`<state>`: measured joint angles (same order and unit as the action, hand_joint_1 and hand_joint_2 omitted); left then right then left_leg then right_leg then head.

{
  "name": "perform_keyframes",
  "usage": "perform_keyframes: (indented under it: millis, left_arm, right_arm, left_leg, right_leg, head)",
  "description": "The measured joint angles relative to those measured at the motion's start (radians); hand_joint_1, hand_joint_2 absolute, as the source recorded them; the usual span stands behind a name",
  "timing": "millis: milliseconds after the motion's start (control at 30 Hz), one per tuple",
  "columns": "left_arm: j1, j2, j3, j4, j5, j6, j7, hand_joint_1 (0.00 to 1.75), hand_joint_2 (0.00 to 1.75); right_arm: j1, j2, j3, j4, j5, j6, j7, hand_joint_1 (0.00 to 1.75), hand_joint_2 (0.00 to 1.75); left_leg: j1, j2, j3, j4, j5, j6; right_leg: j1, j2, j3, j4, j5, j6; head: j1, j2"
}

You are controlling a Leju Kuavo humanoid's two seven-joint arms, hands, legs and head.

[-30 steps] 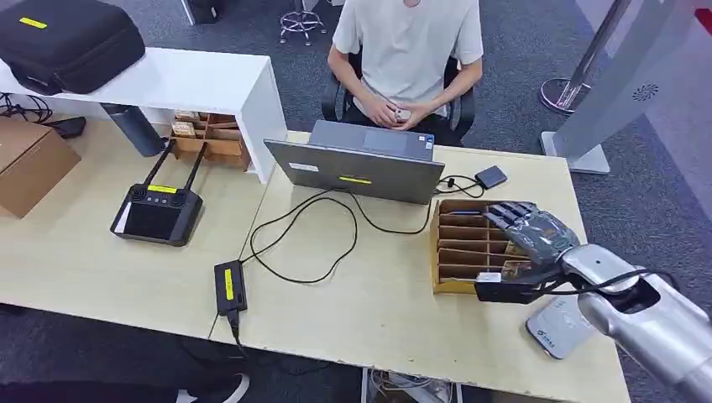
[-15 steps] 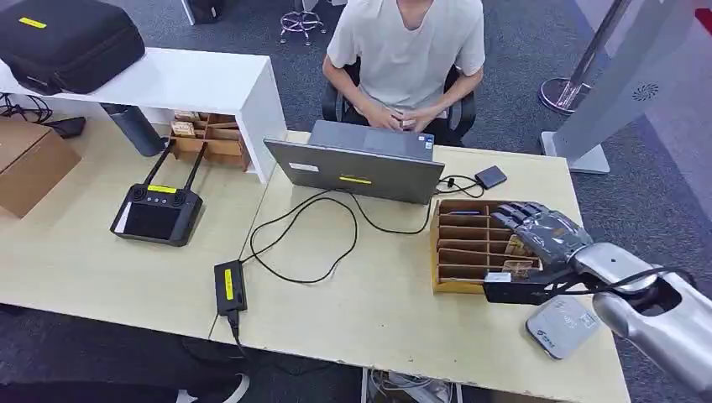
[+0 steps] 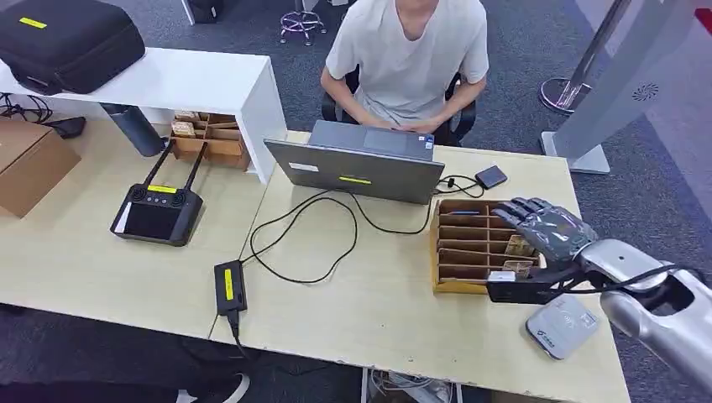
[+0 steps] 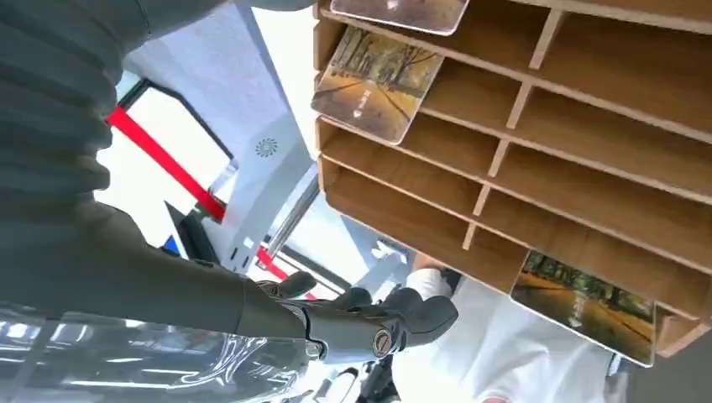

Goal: Pass the card to the sensor for recognition and then transmit it.

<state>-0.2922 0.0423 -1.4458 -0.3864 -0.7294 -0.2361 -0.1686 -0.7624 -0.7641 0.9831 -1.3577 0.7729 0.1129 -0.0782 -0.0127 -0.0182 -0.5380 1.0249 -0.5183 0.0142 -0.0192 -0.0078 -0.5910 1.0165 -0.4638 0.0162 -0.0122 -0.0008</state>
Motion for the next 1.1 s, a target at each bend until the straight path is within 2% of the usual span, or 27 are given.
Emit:
perform_keyframes:
  millis: [267,367,800,1100]
  left_arm:
    - [-0.001,-0.006,0.001,0.010,-0.002,-0.001,0.002,0.00,1.75]
    - [-0.001,-0.008,0.003,0.010,-0.004,-0.005,0.014,0.00,1.75]
    - [0.001,-0.013,0.010,0.013,-0.013,0.002,0.037,0.00,1.75]
    - [0.002,-0.017,0.016,0.013,-0.018,-0.003,0.042,0.00,1.75]
  right_arm:
    - [-0.019,-0.011,0.009,0.000,-0.034,0.042,0.002,0.00,1.75]
    - [-0.019,-0.027,0.018,-0.019,-0.056,0.068,0.021,0.00,1.75]
    - [0.014,-0.105,0.030,-0.062,-0.099,0.077,0.057,0.00,1.75]
    - [0.031,-0.132,0.028,-0.086,-0.112,0.088,0.067,0.00,1.75]
  left_leg:
    - [0.000,0.000,0.000,0.000,0.000,0.000]
    - [0.000,-0.001,0.000,0.000,0.000,0.000]
    - [0.000,0.000,0.000,0.000,0.000,0.000]
    - [0.000,0.000,0.000,0.000,0.000,0.000]
  right_leg:
    - [0.000,0.000,0.000,0.000,0.000,0.000]
    - [0.000,0.000,0.000,0.000,0.000,0.000]
    - [0.000,0.000,-0.001,0.000,0.000,0.000]
    - [0.000,0.000,-0.001,0.000,0.000,0.000]
  head:
    - [0.000,0.000]
    - [0.000,0.000]
    - [0.000,0.000]
    - [0.000,0.000]
